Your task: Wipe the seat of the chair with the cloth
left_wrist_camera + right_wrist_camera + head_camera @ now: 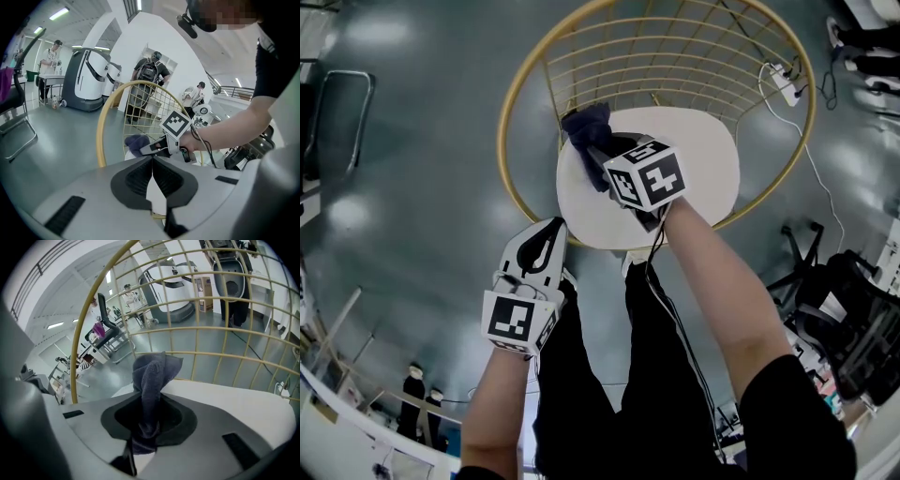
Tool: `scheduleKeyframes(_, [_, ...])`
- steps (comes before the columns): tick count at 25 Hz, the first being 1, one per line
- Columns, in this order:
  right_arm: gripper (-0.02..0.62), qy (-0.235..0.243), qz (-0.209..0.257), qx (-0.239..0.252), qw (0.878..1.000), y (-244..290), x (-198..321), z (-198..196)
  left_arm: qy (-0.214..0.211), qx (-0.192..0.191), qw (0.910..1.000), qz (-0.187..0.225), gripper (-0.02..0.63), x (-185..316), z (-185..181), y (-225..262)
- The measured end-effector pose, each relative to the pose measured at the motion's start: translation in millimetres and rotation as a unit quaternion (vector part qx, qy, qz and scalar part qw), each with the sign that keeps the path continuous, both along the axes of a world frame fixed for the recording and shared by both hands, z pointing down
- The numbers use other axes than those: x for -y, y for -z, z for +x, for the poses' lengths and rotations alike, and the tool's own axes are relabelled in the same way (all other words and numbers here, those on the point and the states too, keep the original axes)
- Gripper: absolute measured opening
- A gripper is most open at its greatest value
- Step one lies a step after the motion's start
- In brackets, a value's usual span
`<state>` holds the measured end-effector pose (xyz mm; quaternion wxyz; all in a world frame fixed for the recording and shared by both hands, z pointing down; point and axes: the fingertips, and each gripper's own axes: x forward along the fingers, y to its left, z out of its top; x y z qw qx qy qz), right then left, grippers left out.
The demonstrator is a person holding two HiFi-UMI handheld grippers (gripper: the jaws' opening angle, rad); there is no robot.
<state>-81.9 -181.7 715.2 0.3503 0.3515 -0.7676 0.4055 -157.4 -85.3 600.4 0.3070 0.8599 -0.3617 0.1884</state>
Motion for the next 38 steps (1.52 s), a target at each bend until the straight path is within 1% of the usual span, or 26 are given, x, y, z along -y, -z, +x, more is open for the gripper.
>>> scheduleKeyframes(6, [0.081,-0.038,-0.008,-0.010,0.999,-5.9,6.9,40.2,-0.009,-0.001,1.0000,-0.004,0.020,-2.4,20.0,-0.7])
scheduleKeyframes(9, [0.081,-0.050,-0.001,-0.040,0.998,-6.4,9.0,68.7,-0.014,-0.001,0.9999,-0.002,0.020,-4.9,32.3,1.2])
scheduleKeyframes(13, [0.080,-0.085,0.000,-0.081,0.993,-12.9,13.0,118.5,-0.022,0.000,0.9998,-0.003,0.020,-5.1,41.5,0.1])
scheduleKeyframes(18, [0.080,-0.132,-0.005,-0.100,0.986,-7.3,11.6,167.7,-0.037,0.001,0.9993,-0.004,0.020,-7.9,54.1,1.1])
scheduleKeyframes(23, [0.080,-0.156,-0.001,-0.123,0.980,1.8,11.9,209.8,-0.054,-0.002,0.9985,-0.002,0.020,-6.3,83.0,2.8])
scheduleKeyframes(28, [0.080,-0.187,-0.003,-0.127,0.974,8.0,5.1,243.5,-0.072,-0.002,0.9974,0.000,0.020,-5.4,104.6,5.5])
scheduleKeyframes(32, [0.080,-0.222,-0.006,-0.126,0.967,12.4,-3.9,274.3,-0.084,-0.002,0.9965,0.001,0.020,-6.4,122.8,6.3])
scheduleKeyframes(38, [0.080,-0.253,-0.009,-0.130,0.959,20.6,-18.0,302.3,-0.093,-0.003,0.9956,0.004,0.020,-3.9,139.8,14.0])
